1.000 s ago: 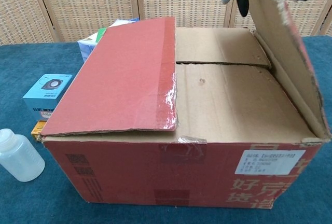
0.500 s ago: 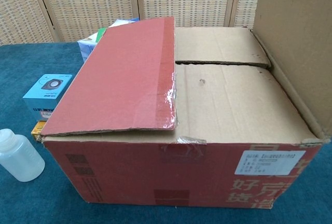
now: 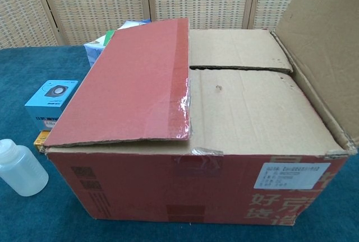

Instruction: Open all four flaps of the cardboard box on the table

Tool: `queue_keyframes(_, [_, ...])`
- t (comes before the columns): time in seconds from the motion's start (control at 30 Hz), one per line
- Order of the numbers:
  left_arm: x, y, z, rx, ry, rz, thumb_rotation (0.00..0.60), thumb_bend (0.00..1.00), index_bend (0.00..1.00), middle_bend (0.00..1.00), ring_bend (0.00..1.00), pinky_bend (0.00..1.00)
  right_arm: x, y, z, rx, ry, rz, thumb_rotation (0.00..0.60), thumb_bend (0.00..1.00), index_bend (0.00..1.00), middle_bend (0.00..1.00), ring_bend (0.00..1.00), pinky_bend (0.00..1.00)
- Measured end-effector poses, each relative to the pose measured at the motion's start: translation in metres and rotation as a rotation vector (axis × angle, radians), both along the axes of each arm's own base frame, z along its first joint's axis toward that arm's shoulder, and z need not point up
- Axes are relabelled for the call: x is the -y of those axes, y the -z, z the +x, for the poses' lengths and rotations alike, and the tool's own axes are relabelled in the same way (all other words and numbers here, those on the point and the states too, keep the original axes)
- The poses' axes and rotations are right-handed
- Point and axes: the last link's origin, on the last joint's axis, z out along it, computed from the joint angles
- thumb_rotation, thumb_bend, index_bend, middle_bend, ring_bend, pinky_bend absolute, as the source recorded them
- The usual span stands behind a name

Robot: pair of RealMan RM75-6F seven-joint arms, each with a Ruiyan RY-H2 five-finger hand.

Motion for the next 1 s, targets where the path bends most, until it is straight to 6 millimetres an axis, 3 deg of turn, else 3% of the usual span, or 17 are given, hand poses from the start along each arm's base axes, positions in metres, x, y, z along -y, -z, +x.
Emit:
queue_keyframes(0.37, [-0.017,-0.006,0.019,-0.049,0.151,-0.035,0.600,0.48,0.14,0.00,0.00,0.00,0.000,-0.003,-0.022,0.022,0.065,-0.026,0.600,1.00,0.32,0.39,0.02,0.05])
queue_keyframes(0.67, [-0.039,-0.001,0.045,-0.019,0.245,-0.132,0.600,0.50,0.14,0.00,0.00,0.00,-0.006,-0.001,-0.044,0.045,0.121,-0.057,0.600,1.00,0.20,0.16,0.00,0.05])
queue_keyframes(0.83, [-0.050,0.001,0.065,0.023,0.309,-0.210,0.600,0.61,0.13,0.00,0.00,0.00,-0.012,0.007,-0.060,0.076,0.166,-0.082,0.600,1.00,0.15,0.09,0.00,0.05])
queue_keyframes(1.0, [-0.067,0.007,0.097,0.045,0.420,-0.312,0.600,0.74,0.13,0.00,0.00,0.00,-0.019,0.016,-0.075,0.093,0.192,-0.119,0.600,1.00,0.14,0.08,0.00,0.05])
